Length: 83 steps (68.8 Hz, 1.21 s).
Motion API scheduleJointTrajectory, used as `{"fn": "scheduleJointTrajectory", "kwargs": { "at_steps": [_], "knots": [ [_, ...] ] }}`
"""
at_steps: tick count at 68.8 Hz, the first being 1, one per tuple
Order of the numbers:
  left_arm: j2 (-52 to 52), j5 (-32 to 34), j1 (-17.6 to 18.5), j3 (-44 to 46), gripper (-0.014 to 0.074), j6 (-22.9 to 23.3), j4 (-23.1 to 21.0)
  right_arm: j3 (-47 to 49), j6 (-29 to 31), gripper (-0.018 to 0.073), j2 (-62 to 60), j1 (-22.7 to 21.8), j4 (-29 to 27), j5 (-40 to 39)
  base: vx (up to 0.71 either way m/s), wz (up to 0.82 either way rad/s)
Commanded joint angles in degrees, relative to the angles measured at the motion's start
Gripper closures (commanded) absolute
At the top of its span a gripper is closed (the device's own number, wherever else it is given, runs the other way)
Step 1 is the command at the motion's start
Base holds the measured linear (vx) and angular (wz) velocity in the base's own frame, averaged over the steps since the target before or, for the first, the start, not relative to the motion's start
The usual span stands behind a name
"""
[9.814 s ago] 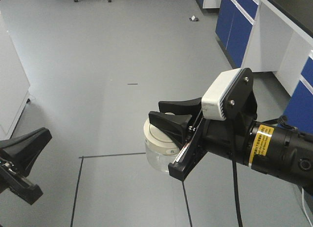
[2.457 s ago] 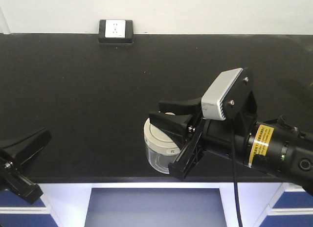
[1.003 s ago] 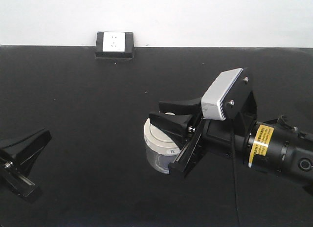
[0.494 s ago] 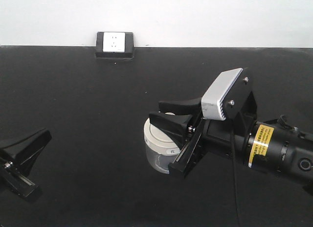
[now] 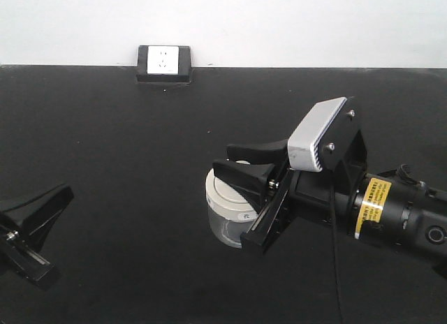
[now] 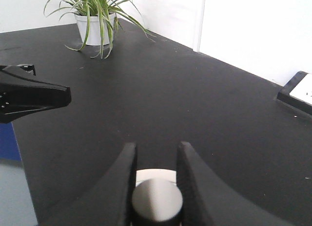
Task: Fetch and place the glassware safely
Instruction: 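Hold the jar in the right gripper above the black countertop, then lower the jar onto the countertop with the right gripper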
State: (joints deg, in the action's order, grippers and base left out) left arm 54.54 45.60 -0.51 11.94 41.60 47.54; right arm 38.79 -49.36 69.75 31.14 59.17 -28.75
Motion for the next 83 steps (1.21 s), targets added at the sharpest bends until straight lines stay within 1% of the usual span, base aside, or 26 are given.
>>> {"fn": "scheduleJointTrajectory", "kwargs": {
  "at_steps": [1,55,61,66,73,78,83],
  "knots": [
    [-0.52,3.43,0.30,1.25,0.0594,0.48,-2.15,1.83,0.22,0.0563,-1.68,-0.06,-1.88,-3.69,0.00,0.00],
    [-0.52,3.43,0.30,1.25,0.0594,0.48,-2.15,1.83,0.22,0.0563,-1.68,-0.06,-1.94,-3.89,0.00,0.00],
    [-0.52,3.43,0.30,1.25,0.0594,0.48,-2.15,1.83,0.22,0.0563,-1.68,-0.06,-2.05,-2.44,0.00,0.00],
    [-0.52,3.43,0.30,1.25,0.0594,0.48,-2.15,2.01,0.22,0.0563,-1.68,-0.06,-2.76,0.51,0.00,0.00],
    [-0.52,3.43,0.30,1.25,0.0594,0.48,-2.15,2.01,1.37,0.0563,-1.44,-0.48,-5.14,4.28,0.00,0.00],
    [-0.52,3.43,0.30,1.25,0.0594,0.48,-2.15,2.01,3.49,0.0561,-0.67,-1.90,-5.97,2.88,0.00,0.00],
    [-0.52,3.43,0.30,1.25,0.0594,0.48,-2.15,2.01,5.62,0.0559,0.81,-3.98,-7.14,-1.44,0.00,0.00]
  ]
}}
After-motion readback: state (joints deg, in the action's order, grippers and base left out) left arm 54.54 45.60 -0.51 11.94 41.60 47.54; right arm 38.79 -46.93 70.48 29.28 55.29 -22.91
